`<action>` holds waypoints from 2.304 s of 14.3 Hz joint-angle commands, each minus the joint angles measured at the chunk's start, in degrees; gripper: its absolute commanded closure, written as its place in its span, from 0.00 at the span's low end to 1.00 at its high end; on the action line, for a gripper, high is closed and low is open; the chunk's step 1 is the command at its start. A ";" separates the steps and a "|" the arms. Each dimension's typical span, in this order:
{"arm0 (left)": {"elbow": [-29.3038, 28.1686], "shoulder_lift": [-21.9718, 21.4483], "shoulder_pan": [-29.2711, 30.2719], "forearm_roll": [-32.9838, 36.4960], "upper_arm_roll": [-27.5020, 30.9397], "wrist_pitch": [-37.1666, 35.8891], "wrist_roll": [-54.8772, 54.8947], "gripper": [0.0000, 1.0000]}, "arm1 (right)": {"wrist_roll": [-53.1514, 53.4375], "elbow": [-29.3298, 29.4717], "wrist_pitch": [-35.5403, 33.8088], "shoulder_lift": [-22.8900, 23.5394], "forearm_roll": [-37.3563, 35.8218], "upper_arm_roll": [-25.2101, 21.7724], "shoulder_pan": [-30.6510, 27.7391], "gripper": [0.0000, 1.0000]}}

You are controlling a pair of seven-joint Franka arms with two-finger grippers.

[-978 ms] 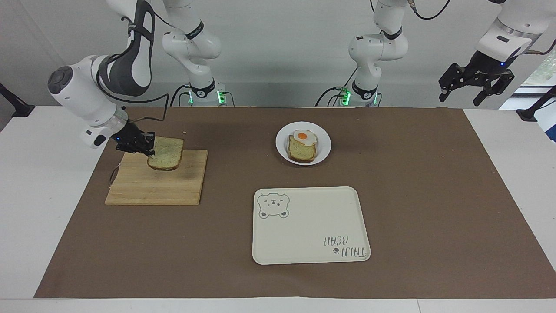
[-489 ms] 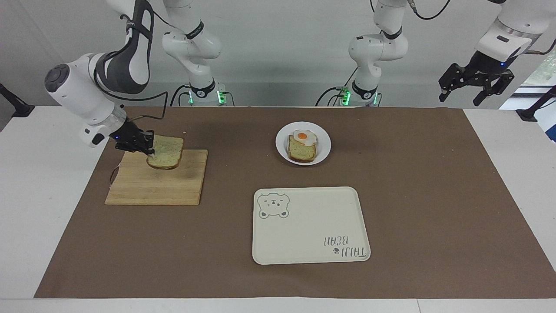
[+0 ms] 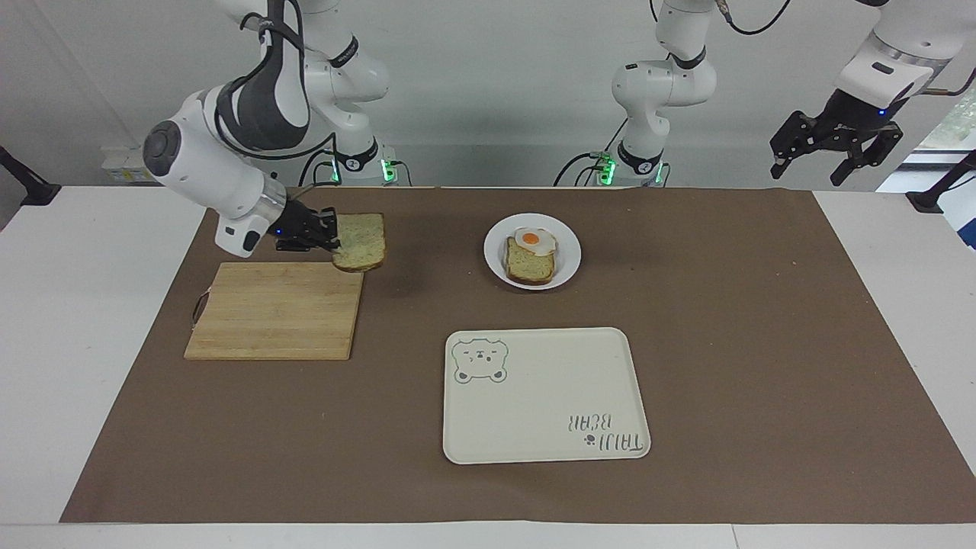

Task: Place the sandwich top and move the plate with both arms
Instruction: 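Carry the bread slice with the right gripper over the plate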

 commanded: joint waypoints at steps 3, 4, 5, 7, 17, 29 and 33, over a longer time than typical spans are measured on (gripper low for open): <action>-1.35 -1.40 0.31 0.73 -0.29 -0.11 -0.41 0.00 | 8.85 -1.94 5.06 -0.77 3.68 -0.12 9.47 1.00; -1.35 -1.40 0.31 0.73 -0.29 -0.11 -0.41 0.00 | 9.81 -1.94 5.86 -0.25 6.13 -0.12 10.54 1.00; -1.35 -1.40 0.31 0.64 -0.29 -0.11 -0.41 0.00 | 10.35 -2.02 6.82 0.80 8.85 -0.03 12.29 1.00; -1.35 -1.40 0.31 0.72 -0.29 -0.11 -0.41 0.00 | 14.46 -2.03 12.43 2.21 9.49 -0.03 17.73 1.00; -1.35 -1.40 0.31 0.73 -0.29 -0.11 -0.41 0.00 | 26.52 -1.94 28.35 10.82 17.22 -0.03 32.69 1.00; -1.35 -1.40 0.31 0.73 -0.29 -0.11 -0.41 0.00 | 25.29 -3.08 33.37 14.08 16.52 -0.12 34.89 0.00; -1.35 -1.40 0.31 0.73 -0.29 -0.11 -0.41 0.00 | 25.56 -2.38 33.99 13.38 13.64 -1.26 34.37 0.00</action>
